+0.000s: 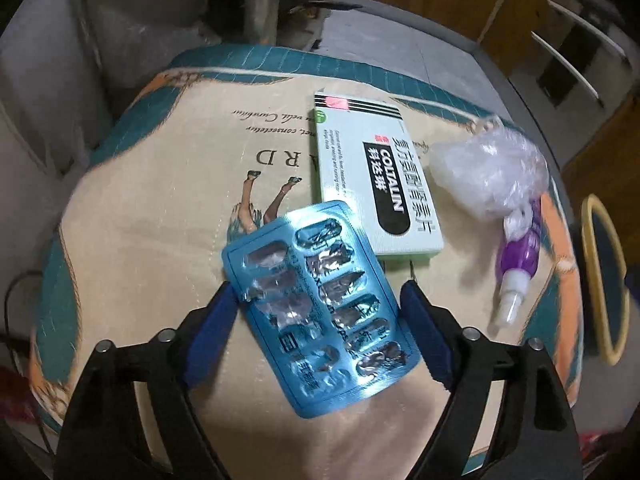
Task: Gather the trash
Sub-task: 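Grasp the blue blister pack with the left tool while the right tool grasps the clear plastic bag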
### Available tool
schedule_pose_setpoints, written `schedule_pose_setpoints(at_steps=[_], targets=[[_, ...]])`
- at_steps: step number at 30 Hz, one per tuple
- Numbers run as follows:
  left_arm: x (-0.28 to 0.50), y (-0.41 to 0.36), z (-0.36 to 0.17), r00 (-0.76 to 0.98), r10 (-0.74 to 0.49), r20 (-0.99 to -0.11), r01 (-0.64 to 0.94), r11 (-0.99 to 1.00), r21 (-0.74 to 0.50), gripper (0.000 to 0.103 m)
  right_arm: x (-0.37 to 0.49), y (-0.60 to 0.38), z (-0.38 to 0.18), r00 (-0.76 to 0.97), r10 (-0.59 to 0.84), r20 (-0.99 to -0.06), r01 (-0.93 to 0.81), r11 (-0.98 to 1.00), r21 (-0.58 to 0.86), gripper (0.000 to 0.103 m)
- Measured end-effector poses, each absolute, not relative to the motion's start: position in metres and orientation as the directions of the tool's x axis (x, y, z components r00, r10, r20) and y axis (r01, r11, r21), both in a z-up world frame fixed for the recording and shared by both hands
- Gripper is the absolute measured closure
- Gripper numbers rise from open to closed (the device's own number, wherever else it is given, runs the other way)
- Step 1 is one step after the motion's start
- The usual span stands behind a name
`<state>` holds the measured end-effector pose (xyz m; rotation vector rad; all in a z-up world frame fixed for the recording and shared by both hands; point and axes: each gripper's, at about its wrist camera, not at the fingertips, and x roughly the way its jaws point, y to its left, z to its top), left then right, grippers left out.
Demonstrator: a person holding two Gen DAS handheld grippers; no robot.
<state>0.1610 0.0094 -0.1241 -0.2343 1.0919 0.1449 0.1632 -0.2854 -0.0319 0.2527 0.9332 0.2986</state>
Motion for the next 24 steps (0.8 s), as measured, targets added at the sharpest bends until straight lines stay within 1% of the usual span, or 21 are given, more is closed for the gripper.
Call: schedule_pose_setpoints(at_steps=[1, 4, 11, 15, 17, 22, 24], targets=[[0.159, 0.008, -0.123, 0.455, 0.012, -0.890, -0.222, 0.970, -0.101, 0.030, 0.164, -0.285, -0.032, 0.559, 0.360, -0.747, -0.143, 0.929, 0.341, 0.046], [0.156, 0.016, -0.121, 0.458, -0.009, -0.889, -0.186, 0.977, -0.106, 0.032, 0.167, -0.276, -0.031, 0.556, 0.371, -0.744, -0.158, 0.926, 0.343, 0.046], [0.143, 0.044, -0.119, 0.461, -0.045, -0.886, -0.169, 0.976, -0.138, 0.033, 0.180, -0.241, -0.032, 0.524, 0.410, -0.746, -0.223, 0.912, 0.345, 0.046], [0.138, 0.050, -0.111, 0.480, -0.051, -0.876, -0.119, 0.985, -0.123, 0.033, 0.196, -0.215, -0.033, 0.511, 0.422, -0.749, -0.272, 0.906, 0.324, 0.046], [0.138, 0.052, -0.111, 0.477, -0.063, -0.877, -0.088, 0.989, -0.119, 0.032, 0.206, -0.206, -0.036, 0.507, 0.416, -0.755, -0.282, 0.908, 0.311, 0.046], [0.135, 0.055, -0.114, 0.470, -0.054, -0.881, -0.072, 0.992, -0.099, 0.032, 0.230, -0.189, -0.051, 0.497, 0.367, -0.786, -0.291, 0.924, 0.247, 0.046], [0.136, 0.054, -0.115, 0.470, -0.049, -0.881, -0.068, 0.993, -0.092, 0.031, 0.236, -0.184, -0.058, 0.493, 0.351, -0.796, -0.300, 0.927, 0.223, 0.049]])
